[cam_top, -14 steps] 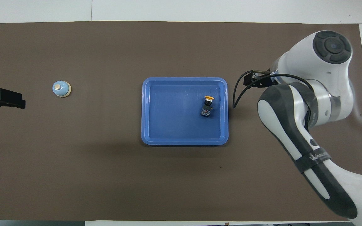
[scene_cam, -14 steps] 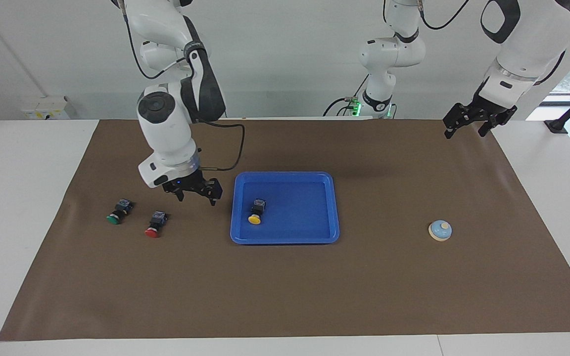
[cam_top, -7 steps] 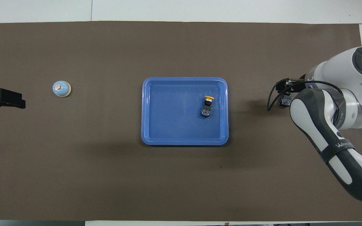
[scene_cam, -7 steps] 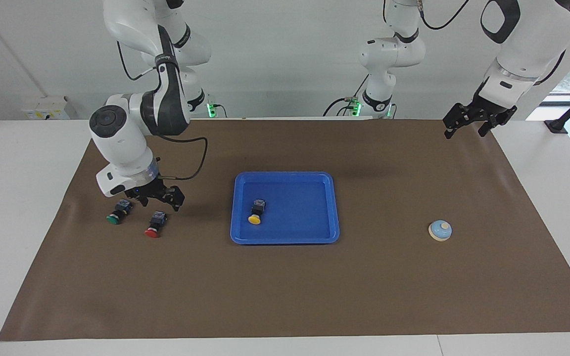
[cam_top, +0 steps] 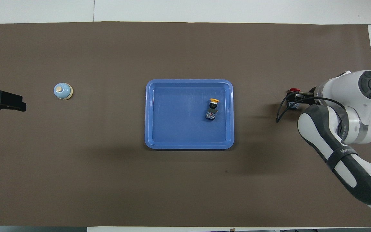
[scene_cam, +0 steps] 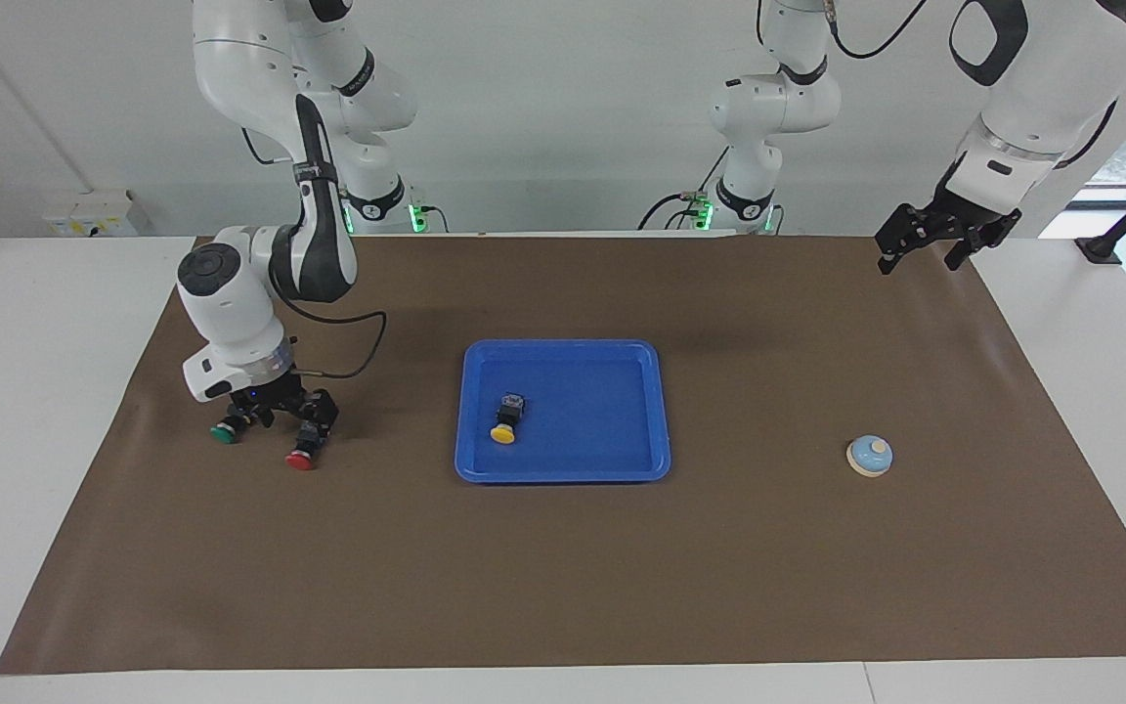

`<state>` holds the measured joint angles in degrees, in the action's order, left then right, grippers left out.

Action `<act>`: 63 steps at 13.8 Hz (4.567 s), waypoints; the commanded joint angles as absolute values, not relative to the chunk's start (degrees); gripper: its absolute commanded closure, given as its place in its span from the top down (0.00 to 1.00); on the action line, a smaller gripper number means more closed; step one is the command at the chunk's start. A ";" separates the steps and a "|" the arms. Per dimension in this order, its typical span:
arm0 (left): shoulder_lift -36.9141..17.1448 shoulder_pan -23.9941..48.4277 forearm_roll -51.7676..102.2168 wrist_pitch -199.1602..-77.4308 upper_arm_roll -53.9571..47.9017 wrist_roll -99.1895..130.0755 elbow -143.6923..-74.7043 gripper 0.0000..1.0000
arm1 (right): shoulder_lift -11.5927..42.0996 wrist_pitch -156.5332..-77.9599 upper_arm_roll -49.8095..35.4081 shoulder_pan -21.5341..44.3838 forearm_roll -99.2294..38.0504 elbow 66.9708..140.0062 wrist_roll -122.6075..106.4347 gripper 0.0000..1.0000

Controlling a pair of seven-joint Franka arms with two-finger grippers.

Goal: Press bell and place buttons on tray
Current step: 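Move the right gripper to the red-capped button and grasp it, then place the red button in the tray beside the yellow one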

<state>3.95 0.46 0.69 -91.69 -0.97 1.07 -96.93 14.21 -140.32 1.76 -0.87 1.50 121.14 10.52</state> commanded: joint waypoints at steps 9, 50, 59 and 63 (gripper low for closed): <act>4.66 0.44 0.79 -91.23 -0.79 1.41 -97.21 1.00 | 15.56 -145.20 0.97 -0.79 2.11 123.49 10.63 0.00; 4.66 0.44 0.79 -91.23 -0.79 1.41 -97.21 1.00 | 22.43 -123.68 1.14 27.62 -1.14 96.06 42.89 1.00; 4.66 0.44 0.79 -91.23 -0.88 1.41 -97.29 1.00 | 12.92 -111.62 1.32 5.39 -0.53 99.75 11.55 1.00; 4.66 0.44 0.79 -91.23 -0.88 1.41 -97.29 1.00 | 10.12 -116.87 1.41 -3.32 0.53 108.87 6.34 1.00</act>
